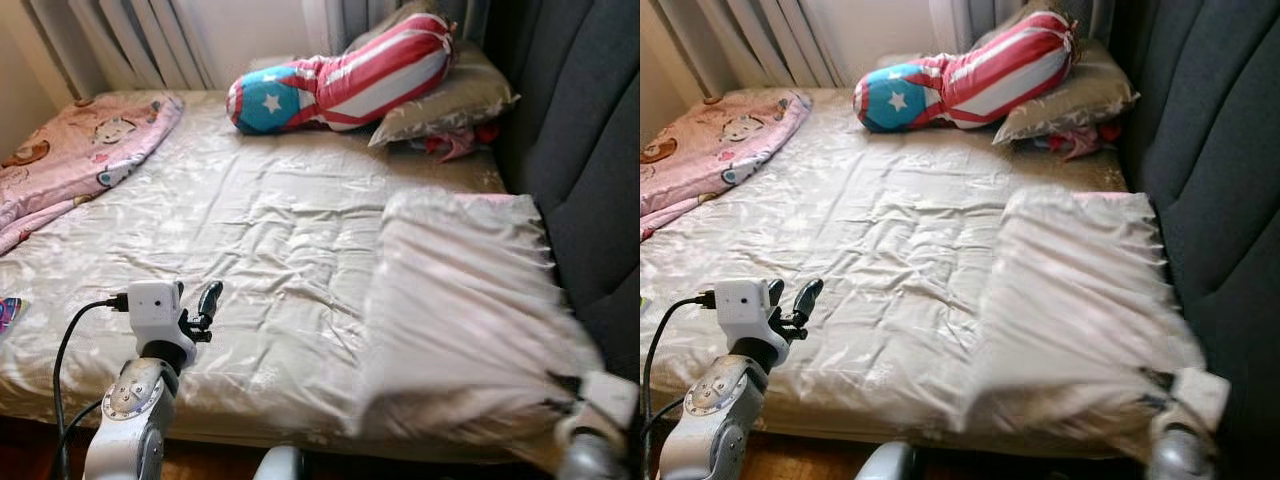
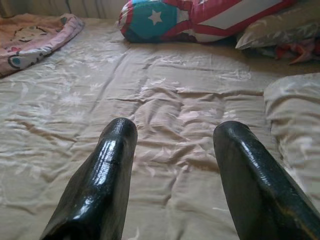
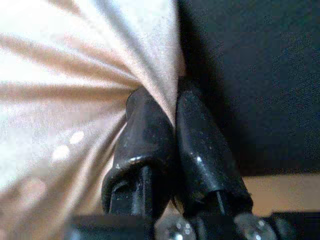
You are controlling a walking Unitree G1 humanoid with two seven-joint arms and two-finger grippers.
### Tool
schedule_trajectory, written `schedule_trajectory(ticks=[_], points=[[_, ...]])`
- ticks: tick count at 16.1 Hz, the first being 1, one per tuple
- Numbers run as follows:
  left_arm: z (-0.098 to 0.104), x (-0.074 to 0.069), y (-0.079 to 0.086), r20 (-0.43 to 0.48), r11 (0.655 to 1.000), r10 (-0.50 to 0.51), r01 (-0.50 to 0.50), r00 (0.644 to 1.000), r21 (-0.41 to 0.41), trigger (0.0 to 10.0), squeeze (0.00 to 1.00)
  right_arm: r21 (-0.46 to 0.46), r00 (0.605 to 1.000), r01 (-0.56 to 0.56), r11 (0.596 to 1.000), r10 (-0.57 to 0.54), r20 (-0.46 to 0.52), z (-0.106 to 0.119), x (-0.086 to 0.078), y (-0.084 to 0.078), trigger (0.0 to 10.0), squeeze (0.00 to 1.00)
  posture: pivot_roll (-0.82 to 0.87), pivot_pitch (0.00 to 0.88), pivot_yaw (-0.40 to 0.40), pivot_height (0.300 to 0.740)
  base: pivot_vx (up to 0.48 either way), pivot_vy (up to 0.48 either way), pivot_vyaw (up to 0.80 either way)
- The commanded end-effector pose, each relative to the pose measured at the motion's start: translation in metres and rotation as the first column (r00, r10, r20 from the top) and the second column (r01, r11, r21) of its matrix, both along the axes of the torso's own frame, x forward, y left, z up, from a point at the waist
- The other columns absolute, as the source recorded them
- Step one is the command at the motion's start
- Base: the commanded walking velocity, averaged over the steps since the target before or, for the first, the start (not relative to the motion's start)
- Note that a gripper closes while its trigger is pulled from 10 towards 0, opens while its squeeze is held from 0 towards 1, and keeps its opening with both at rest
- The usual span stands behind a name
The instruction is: Clean up the room
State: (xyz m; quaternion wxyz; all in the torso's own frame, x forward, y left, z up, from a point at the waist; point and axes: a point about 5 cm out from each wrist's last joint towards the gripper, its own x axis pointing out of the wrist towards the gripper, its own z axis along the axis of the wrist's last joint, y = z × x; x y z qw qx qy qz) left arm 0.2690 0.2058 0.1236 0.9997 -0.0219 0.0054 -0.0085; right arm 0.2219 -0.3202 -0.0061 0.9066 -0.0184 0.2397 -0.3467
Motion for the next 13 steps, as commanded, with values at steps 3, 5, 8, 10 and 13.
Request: schedule_trajectory(ticks=[3, 5, 8, 10, 13], points=[[-0.004, -0.001, -0.002, 0.006, 1.000, -0.005, 0.005, 1.000, -0.002, 10.0, 0.00, -0.070, 0.999, 0.025, 0.997, -0.023, 0.039, 0.017, 0.015, -0.006, 10.0, 0.00, 0.06, 0.000, 0.038, 0.661, 0.000, 0.000, 0.00], [-0.004, -0.001, -0.001, 0.005, 1.000, -0.003, 0.003, 1.000, -0.002, 10.0, 0.00, -0.022, 0.999, -0.039, 0.999, 0.040, 0.033, 0.011, 0.023, 0.012, 10.0, 0.00, 0.07, 0.000, 0.036, 0.661, 0.000, 0.000, 0.00], [-0.005, 0.000, -0.002, 0.004, 1.000, 0.001, -0.001, 1.000, -0.008, 10.0, 0.00, -0.012, 0.990, -0.125, 0.992, 0.125, 0.070, 0.009, 0.034, 0.037, 10.0, 1.00, 0.08, 0.000, 0.038, 0.661, 0.000, 0.000, 0.00], [-0.011, -0.001, -0.007, -0.015, 0.999, -0.022, 0.022, 1.000, -0.025, 10.0, 0.00, -0.070, 0.983, -0.169, 0.983, 0.173, 0.064, 0.012, 0.039, 0.045, 10.0, 1.00, 0.07, 0.000, 0.039, 0.661, 0.000, 0.000, 0.00], [-0.016, 0.001, -0.009, -0.020, 0.998, 0.006, -0.007, 1.000, -0.067, 10.0, 0.00, -0.076, 0.944, -0.301, 0.951, 0.308, 0.117, 0.016, 0.048, 0.063, 10.0, 0.00, 0.06, 0.000, 0.031, 0.661, 0.000, 0.000, 0.00]])
